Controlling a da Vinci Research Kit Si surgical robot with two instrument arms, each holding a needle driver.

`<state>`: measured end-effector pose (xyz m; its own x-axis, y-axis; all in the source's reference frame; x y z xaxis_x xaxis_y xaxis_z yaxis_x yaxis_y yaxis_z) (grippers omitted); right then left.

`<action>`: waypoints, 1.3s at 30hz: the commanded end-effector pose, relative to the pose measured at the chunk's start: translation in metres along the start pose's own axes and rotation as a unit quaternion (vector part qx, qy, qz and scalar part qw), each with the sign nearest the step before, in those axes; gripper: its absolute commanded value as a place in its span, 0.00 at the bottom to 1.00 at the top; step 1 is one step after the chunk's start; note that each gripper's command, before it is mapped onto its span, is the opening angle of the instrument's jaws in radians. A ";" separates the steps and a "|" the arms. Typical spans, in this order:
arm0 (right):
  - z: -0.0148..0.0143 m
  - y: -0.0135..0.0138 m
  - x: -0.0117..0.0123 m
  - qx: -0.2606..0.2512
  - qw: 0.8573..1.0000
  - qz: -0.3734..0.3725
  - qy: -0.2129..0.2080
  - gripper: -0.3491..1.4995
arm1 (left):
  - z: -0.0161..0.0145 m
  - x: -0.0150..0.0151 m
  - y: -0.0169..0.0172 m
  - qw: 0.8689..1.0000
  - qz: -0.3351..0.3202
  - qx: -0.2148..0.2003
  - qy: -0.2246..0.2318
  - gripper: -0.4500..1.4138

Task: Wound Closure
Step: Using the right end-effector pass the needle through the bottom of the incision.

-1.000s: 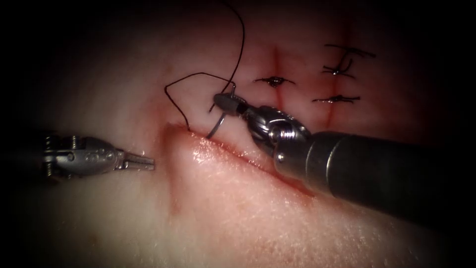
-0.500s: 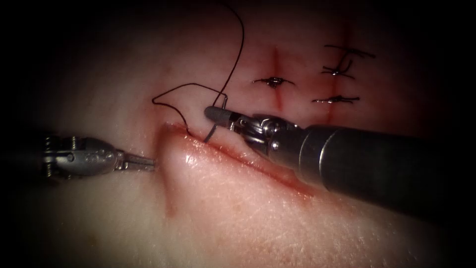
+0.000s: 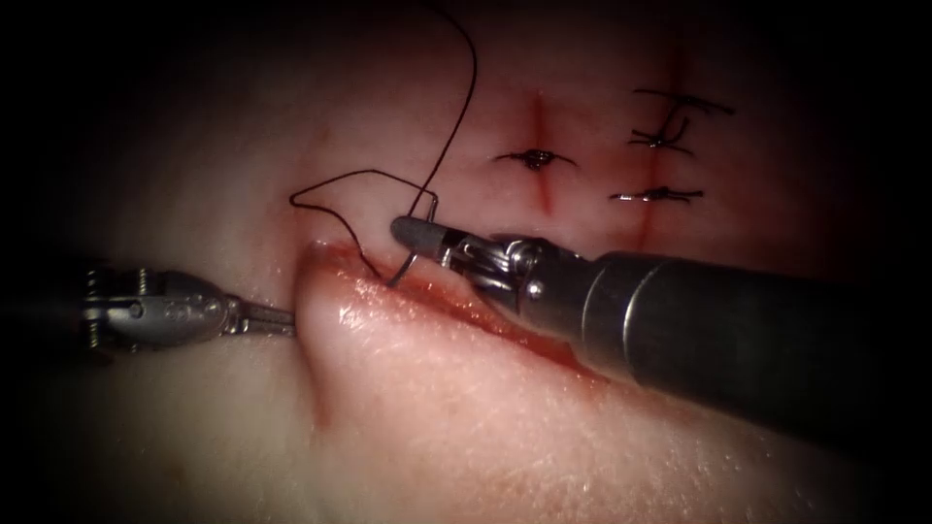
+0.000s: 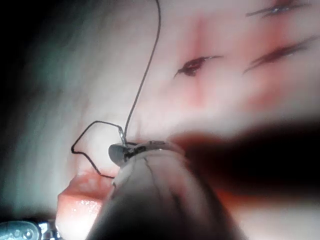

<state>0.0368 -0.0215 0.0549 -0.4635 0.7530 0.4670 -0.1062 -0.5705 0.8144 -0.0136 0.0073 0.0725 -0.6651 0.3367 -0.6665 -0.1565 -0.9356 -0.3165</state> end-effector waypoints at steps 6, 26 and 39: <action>0.0016 0.0002 -0.0007 0.015 0.999 0.045 -0.024 0.00 | 0.0008 -0.0002 0.0002 1.000 0.000 -0.001 0.000 0.00; 0.0033 -0.0013 -0.0030 0.039 0.994 0.095 -0.040 0.00 | 0.0008 -0.0002 0.0003 1.000 0.001 -0.004 -0.001 0.00; 0.0025 -0.0012 -0.0017 0.045 0.994 0.087 -0.047 0.00 | -0.0021 0.0003 0.0003 1.000 0.005 -0.011 0.005 0.00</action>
<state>0.0386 -0.0217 0.0539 -0.3872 0.6693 0.6341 0.0488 -0.6719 0.7390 -0.0113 0.0078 0.0691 -0.6437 0.3163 -0.6968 -0.1343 -0.9432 -0.3040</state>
